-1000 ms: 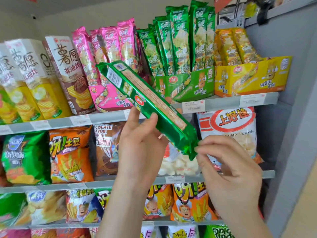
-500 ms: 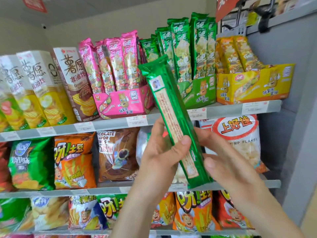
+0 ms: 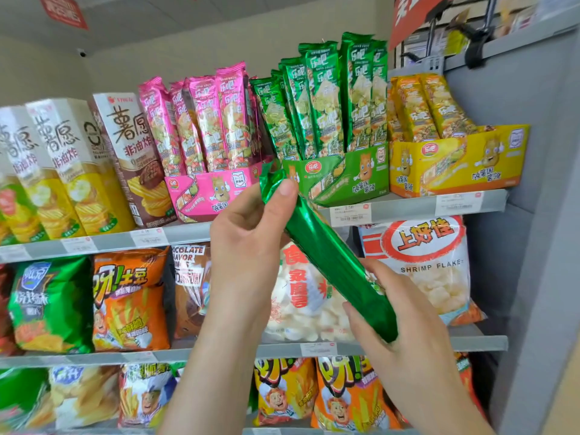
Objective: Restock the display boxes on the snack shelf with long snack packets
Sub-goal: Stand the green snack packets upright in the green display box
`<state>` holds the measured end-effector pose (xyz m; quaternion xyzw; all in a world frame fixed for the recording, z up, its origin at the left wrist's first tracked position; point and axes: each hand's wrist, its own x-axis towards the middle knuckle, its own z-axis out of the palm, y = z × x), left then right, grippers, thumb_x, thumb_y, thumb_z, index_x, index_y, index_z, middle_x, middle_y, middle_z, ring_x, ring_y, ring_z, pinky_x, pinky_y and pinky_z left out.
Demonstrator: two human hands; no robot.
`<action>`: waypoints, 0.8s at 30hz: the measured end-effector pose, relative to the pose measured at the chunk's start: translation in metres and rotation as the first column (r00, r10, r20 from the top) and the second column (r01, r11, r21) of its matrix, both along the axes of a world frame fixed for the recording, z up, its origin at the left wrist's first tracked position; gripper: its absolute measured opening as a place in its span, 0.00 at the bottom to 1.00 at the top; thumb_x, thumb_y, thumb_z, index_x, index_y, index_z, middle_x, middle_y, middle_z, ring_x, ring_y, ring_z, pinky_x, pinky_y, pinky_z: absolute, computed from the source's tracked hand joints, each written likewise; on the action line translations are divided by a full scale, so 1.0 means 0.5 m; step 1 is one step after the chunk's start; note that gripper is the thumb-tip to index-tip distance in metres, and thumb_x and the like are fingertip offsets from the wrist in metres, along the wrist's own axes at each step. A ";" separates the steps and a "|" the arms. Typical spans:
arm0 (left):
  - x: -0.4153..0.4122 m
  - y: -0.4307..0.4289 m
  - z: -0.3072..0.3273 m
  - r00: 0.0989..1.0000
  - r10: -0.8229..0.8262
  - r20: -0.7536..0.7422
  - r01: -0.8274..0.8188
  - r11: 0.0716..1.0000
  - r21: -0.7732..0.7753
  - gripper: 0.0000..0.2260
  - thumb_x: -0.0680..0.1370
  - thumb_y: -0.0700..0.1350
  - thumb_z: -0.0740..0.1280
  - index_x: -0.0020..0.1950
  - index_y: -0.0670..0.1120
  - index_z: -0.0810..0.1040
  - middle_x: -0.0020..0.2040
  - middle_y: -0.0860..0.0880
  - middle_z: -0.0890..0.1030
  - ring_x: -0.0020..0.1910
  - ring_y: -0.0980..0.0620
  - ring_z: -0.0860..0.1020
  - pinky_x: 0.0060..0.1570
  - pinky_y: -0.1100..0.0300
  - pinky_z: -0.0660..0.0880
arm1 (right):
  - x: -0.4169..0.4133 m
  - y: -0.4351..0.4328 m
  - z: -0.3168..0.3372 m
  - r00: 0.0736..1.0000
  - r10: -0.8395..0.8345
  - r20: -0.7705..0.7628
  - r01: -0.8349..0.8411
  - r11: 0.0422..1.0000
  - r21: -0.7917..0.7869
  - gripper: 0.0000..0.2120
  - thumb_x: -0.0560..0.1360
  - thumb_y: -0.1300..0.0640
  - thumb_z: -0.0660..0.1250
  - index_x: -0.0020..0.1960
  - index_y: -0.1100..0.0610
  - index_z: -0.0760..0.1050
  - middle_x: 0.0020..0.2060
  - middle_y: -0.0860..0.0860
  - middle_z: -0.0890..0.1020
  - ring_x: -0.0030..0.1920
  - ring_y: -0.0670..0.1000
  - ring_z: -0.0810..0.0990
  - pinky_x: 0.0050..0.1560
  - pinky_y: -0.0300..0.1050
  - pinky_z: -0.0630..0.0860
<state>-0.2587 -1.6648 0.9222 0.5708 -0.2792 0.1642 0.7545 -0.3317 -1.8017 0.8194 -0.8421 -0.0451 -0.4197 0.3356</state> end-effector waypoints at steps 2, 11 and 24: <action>0.006 0.000 -0.002 0.998 -0.036 -0.052 0.035 0.999 -0.014 0.10 0.74 0.54 0.69 0.38 0.51 0.83 0.37 0.49 0.80 0.41 0.48 0.80 0.47 0.51 0.82 | 0.002 -0.003 0.002 0.998 -0.061 0.001 0.061 0.997 -0.048 0.26 0.74 0.51 0.69 0.69 0.41 0.65 0.46 0.40 0.73 0.45 0.45 0.73 0.41 0.46 0.73; 0.036 -0.014 0.037 0.969 -0.231 -0.094 0.210 0.959 -0.191 0.11 0.74 0.53 0.65 0.48 0.51 0.85 0.37 0.50 0.77 0.36 0.51 0.77 0.38 0.56 0.76 | 0.021 0.015 0.046 0.995 -0.069 -0.074 0.063 0.995 -0.073 0.27 0.78 0.35 0.51 0.73 0.46 0.63 0.51 0.44 0.72 0.49 0.42 0.69 0.48 0.46 0.63; 0.160 0.007 0.224 0.850 -0.452 0.269 0.387 0.884 0.262 0.12 0.82 0.47 0.60 0.61 0.49 0.78 0.53 0.44 0.78 0.50 0.47 0.77 0.49 0.55 0.76 | 0.146 0.018 0.315 0.972 0.171 0.159 -0.176 0.984 0.019 0.33 0.72 0.38 0.64 0.75 0.41 0.59 0.65 0.36 0.73 0.67 0.36 0.70 0.68 0.37 0.67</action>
